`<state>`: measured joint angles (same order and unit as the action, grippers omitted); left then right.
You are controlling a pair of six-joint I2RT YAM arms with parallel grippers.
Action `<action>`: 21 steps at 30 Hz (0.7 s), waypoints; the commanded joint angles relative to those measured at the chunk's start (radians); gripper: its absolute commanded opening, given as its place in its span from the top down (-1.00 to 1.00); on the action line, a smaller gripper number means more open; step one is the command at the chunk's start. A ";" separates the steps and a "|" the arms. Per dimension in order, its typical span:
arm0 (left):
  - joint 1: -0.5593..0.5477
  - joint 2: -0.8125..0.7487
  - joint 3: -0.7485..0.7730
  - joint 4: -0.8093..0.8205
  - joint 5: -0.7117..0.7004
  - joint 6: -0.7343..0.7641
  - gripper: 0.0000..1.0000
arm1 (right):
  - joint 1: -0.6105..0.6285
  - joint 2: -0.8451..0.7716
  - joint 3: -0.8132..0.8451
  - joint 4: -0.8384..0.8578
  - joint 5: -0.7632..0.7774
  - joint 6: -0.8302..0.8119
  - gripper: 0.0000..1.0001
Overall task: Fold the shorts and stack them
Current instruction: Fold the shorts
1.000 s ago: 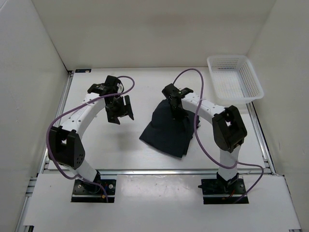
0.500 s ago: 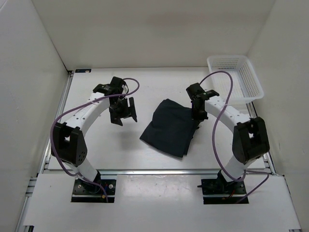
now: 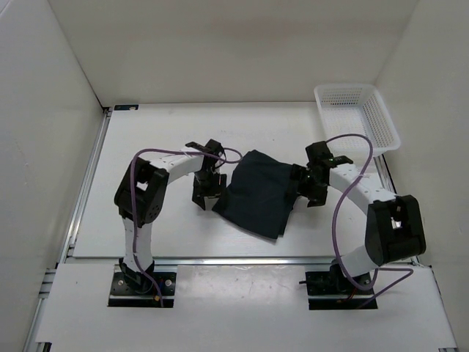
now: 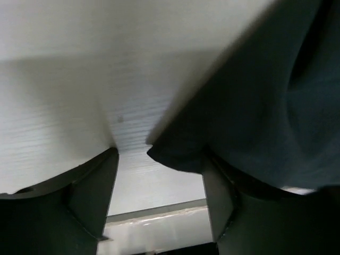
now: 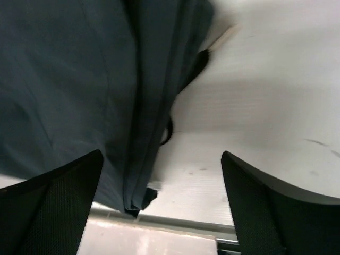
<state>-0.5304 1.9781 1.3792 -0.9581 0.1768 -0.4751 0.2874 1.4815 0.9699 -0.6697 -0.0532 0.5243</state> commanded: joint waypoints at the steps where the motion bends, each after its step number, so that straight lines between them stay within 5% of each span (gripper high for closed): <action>1: -0.025 -0.024 -0.005 0.059 0.049 0.007 -0.44 | 0.002 0.042 -0.023 0.140 -0.183 0.011 -0.82; 3: -0.034 0.007 -0.016 0.059 0.049 -0.003 0.33 | 0.002 0.095 -0.023 0.186 -0.201 0.022 -0.60; 4: -0.034 0.007 -0.025 0.059 0.049 -0.014 0.67 | 0.002 0.115 -0.004 0.196 -0.201 0.022 -0.24; 5: -0.043 0.007 -0.034 0.059 0.049 -0.014 0.79 | 0.002 0.137 0.010 0.196 -0.201 0.022 -0.04; 7: -0.043 -0.022 -0.068 0.059 0.009 -0.052 0.79 | 0.002 0.203 0.065 0.206 -0.182 0.022 0.49; 11: -0.043 -0.152 -0.147 0.059 -0.054 -0.109 0.79 | 0.002 0.359 0.209 0.206 -0.172 0.013 0.89; 17: -0.043 -0.246 -0.230 0.059 -0.092 -0.178 0.79 | 0.021 0.514 0.491 0.142 -0.194 0.003 0.85; 19: -0.043 -0.257 -0.212 0.059 -0.092 -0.191 0.72 | 0.035 0.523 0.548 0.101 -0.194 -0.018 0.58; 20: -0.034 -0.257 -0.198 0.050 -0.103 -0.191 0.60 | 0.050 0.514 0.585 0.085 -0.194 -0.027 0.09; 21: -0.034 -0.257 -0.183 0.036 -0.103 -0.191 0.27 | 0.059 0.502 0.595 0.072 -0.169 -0.041 -0.19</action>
<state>-0.5709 1.7645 1.1683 -0.8871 0.1177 -0.6407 0.3283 2.0132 1.4792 -0.5510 -0.2504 0.5316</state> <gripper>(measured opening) 0.304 0.513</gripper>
